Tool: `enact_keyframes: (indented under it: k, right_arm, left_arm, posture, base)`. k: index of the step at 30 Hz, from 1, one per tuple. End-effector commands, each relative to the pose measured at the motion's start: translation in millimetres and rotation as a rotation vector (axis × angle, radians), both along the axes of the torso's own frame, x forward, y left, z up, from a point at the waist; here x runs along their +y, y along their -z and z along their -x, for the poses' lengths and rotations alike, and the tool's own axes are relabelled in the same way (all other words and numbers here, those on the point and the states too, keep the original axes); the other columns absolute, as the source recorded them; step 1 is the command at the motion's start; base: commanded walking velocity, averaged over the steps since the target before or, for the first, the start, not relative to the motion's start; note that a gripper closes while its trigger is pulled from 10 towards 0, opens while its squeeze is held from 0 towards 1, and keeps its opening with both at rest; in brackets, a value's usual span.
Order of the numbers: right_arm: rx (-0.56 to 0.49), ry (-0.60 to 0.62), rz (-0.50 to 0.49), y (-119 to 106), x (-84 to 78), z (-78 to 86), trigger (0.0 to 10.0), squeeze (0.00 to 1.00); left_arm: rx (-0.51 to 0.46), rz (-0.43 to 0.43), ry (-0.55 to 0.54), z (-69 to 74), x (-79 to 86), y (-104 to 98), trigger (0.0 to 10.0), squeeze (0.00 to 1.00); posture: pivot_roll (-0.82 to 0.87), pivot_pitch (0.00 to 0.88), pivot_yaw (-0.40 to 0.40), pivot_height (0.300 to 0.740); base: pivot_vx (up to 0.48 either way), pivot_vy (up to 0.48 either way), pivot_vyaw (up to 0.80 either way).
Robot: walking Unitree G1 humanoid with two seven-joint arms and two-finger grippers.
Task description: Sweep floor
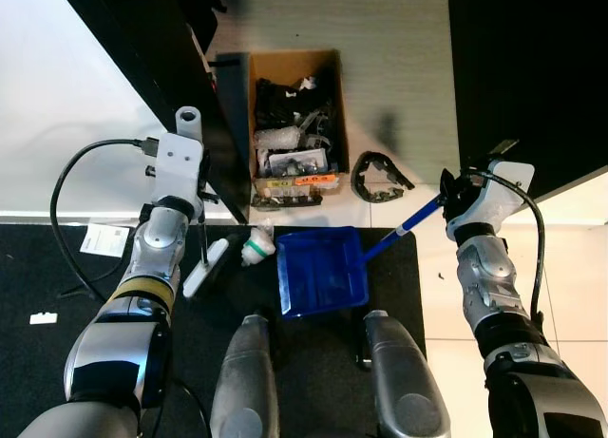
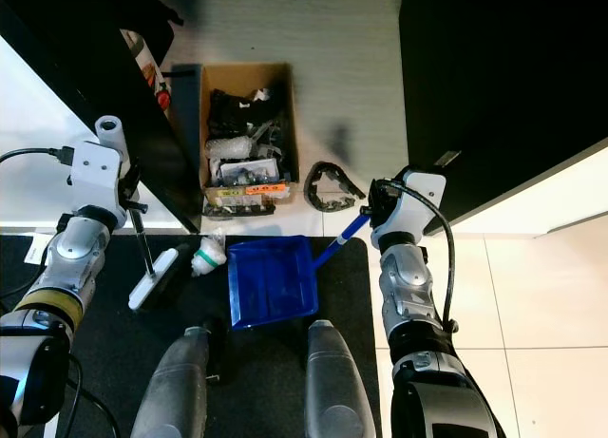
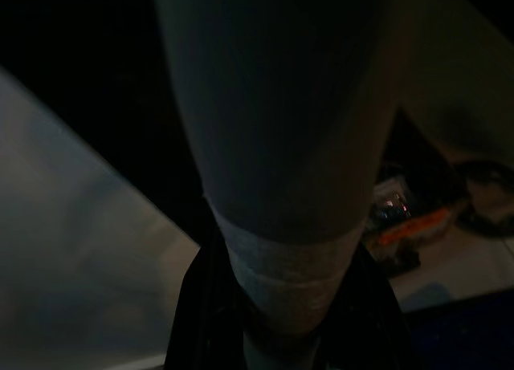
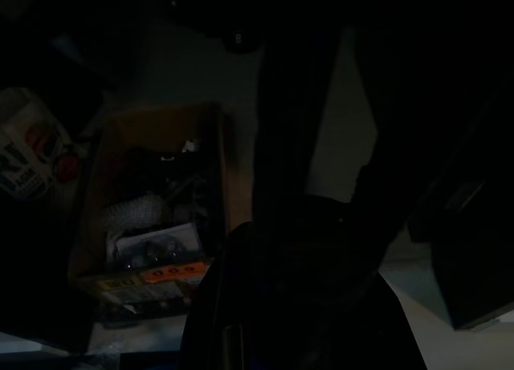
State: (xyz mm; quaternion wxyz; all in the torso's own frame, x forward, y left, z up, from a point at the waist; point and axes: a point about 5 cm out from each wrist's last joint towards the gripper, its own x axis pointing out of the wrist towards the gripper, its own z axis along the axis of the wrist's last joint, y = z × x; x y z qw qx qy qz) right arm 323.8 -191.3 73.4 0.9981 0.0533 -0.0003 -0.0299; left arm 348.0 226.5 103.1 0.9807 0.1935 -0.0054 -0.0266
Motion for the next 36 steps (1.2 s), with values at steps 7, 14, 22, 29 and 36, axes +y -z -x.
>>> enact_keyframes:
  k: [7,14,22,29,36]
  right_arm:
    - [0.349,0.146,0.149,55.9,-15.6,31.6,10.0,0.0]
    - [0.377,0.167,0.13,56.9,-8.1,28.7,10.0,0.0]
    - [0.385,0.153,0.093,55.6,2.9,23.1,10.0,0.0]
    - [0.399,0.149,0.07,56.1,7.7,19.4,10.0,0.0]
    - [0.4,0.144,0.046,54.1,12.6,15.3,10.0,0.0]
  left_arm:
    - [0.119,0.163,0.211,-1.1,-71.4,22.7,10.0,0.0]
    - [0.118,0.293,0.452,-0.1,-135.6,14.7,10.0,0.0]
    - [0.121,0.409,0.899,15.0,-211.4,-9.8,10.0,0.0]
    - [0.028,0.385,1.153,20.8,-212.5,-50.0,10.0,0.0]
    - [-0.007,0.32,1.229,20.9,-173.8,-84.7,10.0,0.0]
  posture:
    - [-0.14,0.454,-0.024,0.74]
    - [-0.13,0.444,-0.007,0.74]
    - [-0.09,0.413,0.009,0.74]
    - [-0.04,0.373,0.021,0.74]
    - [-0.01,0.347,0.025,0.74]
  base:
    - [0.0,0.0,0.0]
    - [0.0,0.0,0.0]
    - [0.0,0.0,0.0]
    - [0.0,0.0,0.0]
    - [0.0,0.0,0.0]
